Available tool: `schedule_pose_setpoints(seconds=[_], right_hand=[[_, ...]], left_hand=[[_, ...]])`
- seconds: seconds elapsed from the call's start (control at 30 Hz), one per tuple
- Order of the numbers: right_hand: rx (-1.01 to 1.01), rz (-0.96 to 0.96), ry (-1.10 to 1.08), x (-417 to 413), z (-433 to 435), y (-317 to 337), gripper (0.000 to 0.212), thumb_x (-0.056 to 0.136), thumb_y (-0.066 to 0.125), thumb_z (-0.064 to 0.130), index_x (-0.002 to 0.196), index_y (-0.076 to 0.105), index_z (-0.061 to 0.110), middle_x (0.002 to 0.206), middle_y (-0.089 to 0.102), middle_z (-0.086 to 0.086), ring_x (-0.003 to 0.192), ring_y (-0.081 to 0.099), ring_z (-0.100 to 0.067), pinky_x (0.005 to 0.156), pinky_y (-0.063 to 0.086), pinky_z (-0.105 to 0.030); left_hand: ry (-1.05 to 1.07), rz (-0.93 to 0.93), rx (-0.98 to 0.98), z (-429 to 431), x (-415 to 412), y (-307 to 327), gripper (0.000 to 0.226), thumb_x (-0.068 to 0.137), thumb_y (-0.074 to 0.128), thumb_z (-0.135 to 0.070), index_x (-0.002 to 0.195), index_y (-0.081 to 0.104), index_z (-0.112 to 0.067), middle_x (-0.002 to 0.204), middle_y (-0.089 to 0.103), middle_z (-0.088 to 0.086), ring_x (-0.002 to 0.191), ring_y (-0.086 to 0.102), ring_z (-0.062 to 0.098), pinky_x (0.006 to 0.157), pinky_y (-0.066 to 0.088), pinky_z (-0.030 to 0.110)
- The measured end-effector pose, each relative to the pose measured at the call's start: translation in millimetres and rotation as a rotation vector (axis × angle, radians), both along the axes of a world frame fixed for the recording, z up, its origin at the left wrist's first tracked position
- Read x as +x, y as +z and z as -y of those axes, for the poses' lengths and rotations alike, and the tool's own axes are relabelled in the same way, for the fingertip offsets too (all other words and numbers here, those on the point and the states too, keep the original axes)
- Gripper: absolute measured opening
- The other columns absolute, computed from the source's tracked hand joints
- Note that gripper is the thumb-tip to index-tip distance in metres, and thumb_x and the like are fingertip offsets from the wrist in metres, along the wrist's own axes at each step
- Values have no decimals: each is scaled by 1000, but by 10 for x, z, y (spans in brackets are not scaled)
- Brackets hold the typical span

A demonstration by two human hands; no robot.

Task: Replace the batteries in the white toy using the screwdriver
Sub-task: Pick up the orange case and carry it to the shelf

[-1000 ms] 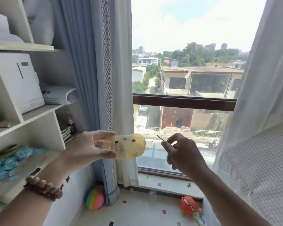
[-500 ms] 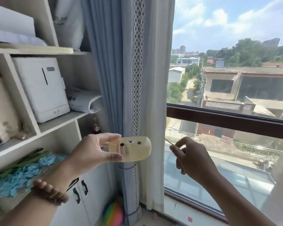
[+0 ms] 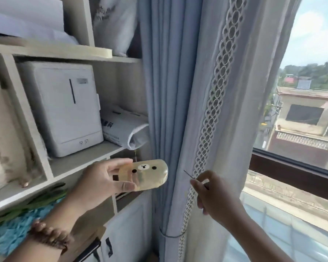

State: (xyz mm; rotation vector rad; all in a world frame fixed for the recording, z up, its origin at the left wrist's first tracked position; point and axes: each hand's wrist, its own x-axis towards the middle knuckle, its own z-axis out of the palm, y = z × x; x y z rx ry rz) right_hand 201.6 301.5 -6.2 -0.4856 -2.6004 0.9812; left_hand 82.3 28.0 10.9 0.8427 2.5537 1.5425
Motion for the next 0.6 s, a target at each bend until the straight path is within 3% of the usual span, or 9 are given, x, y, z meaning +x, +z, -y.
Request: schedule_pose_setpoints(seconds=[0.13,0.3,0.4,0.53,0.6], right_hand=[[-1,-41,107,-748,264,133,20,96,55,41,86,56,24,53,70,0,41,65,-14,56,60,-40],[19,-28,295,-1625,684,187,18,96,53,42,88,59,27,64,72,-1,59,70,-16,61,62,-41],[-31,-19,415,-2154,921,132,19,96,55,47,88,60,30,69,72,0,65,70,-17,65,63,-44],[-75,-40,561,-2754,1165,72,20,94,55,46,85,57,28,69,73,-1,65,70,-18,66,61,-45],[-117,-55,613,-2985,1272,21,19,95,53,43,85,55,27,69,72,-3,65,70,-19,66,60,-45]], left_hand=[[140,-3,-30,315,-367,39,80,45,94,-53,119,65,-44,111,70,-31,107,62,-13,93,44,21],[345,36,32,673,-748,0,68,51,94,-28,113,68,-37,104,71,-31,98,65,-12,83,49,16],[460,29,25,839,-923,-30,67,51,93,-35,111,65,-45,107,69,-33,99,65,-10,83,49,19],[591,100,49,946,-1142,-43,73,45,92,-56,111,62,-53,117,69,-26,111,64,1,97,51,35],[655,97,39,885,-1212,-60,72,48,90,-57,114,60,-56,118,67,-27,114,61,-2,101,49,36]])
